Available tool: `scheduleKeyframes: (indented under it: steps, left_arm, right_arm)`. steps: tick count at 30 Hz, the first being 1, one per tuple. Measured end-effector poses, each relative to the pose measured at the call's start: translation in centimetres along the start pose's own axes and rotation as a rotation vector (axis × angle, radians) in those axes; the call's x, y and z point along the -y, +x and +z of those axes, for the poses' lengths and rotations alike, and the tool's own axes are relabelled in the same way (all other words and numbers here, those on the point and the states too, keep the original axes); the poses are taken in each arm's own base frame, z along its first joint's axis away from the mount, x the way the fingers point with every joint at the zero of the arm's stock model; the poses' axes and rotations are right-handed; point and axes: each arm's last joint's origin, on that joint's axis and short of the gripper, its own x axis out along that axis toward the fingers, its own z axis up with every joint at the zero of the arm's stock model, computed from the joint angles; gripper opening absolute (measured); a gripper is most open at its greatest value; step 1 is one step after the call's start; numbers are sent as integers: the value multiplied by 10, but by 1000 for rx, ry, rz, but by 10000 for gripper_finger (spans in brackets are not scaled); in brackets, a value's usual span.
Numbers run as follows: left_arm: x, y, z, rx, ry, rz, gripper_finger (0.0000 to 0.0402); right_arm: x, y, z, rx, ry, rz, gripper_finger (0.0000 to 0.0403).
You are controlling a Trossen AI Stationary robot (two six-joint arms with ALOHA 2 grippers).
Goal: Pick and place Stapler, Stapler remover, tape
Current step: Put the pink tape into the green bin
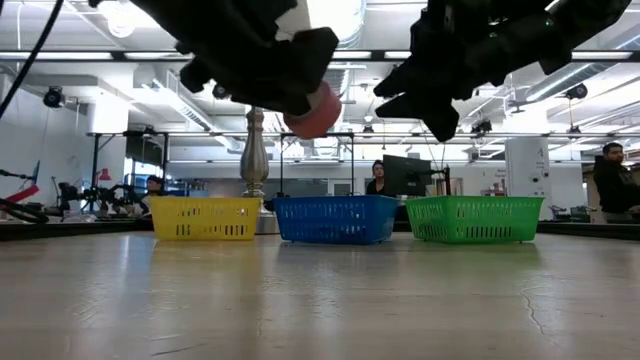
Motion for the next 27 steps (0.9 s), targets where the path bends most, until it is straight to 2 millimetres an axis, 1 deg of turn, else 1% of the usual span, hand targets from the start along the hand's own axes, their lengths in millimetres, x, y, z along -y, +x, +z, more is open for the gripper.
scheduleKeyframes:
  steps: [3,6,11,17,19,22,27]
  left_arm:
    - [-3,11,4,1,-31,25,62]
    - [-4,17,7,6,-37,31,69]
    - [-1,18,11,22,-46,16,67]
    - [2,18,16,32,-61,-16,62]
    - [2,18,16,31,-54,-20,64]
    - [3,18,15,27,-56,-29,67]
    - [4,18,18,39,-90,-36,67]
  right_arm:
    - [1,3,-1,-1,-19,-1,152]
    - [1,5,-2,6,-58,1,158]
    - [0,9,-1,41,-77,17,167]
    - [1,19,-4,69,-75,32,175]
    - [1,22,-4,74,-76,64,177]
    - [-3,25,-3,90,-83,160,180]
    - [-3,29,-2,109,-84,185,181]
